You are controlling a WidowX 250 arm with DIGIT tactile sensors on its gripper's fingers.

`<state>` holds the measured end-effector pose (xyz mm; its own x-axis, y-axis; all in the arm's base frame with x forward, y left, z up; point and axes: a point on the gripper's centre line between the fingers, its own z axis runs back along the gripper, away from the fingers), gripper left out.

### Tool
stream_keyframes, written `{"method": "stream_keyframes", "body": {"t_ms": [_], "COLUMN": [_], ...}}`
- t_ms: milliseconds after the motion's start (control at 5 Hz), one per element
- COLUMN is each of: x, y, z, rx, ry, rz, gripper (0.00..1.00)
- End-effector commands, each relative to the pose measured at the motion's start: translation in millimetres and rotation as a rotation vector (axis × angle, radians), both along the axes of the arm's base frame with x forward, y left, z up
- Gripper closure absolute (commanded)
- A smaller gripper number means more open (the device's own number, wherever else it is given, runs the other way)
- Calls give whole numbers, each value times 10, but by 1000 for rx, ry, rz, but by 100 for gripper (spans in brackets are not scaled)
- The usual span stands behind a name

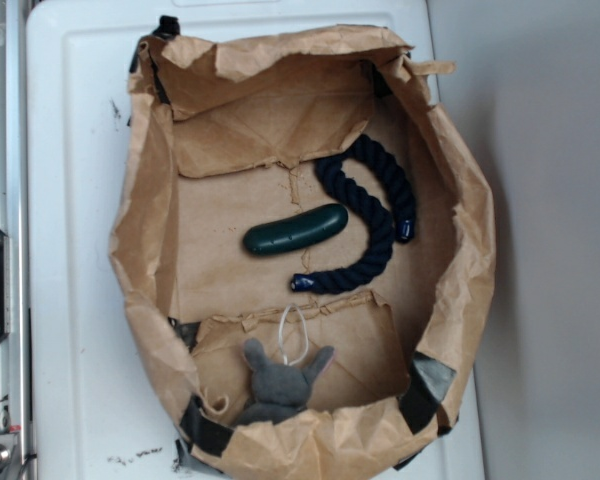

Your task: Grab the plastic pickle.

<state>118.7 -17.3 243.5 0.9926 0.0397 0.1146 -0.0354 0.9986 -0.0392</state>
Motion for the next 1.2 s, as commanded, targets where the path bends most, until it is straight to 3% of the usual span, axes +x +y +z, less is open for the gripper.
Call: {"method": "stream_keyframes", "body": {"t_ms": [0, 200, 400, 600, 1000], "x": [0, 500, 1009, 1501, 1501], "y": [0, -133, -161, -151, -151], "z": [0, -219, -431, -784, -784], "rx": [0, 0, 24, -24, -24], "ry": [0, -11, -60, -56, -56], "rz": [0, 30, 32, -64, -64], "gripper": [0, 0, 0, 0, 0]}}
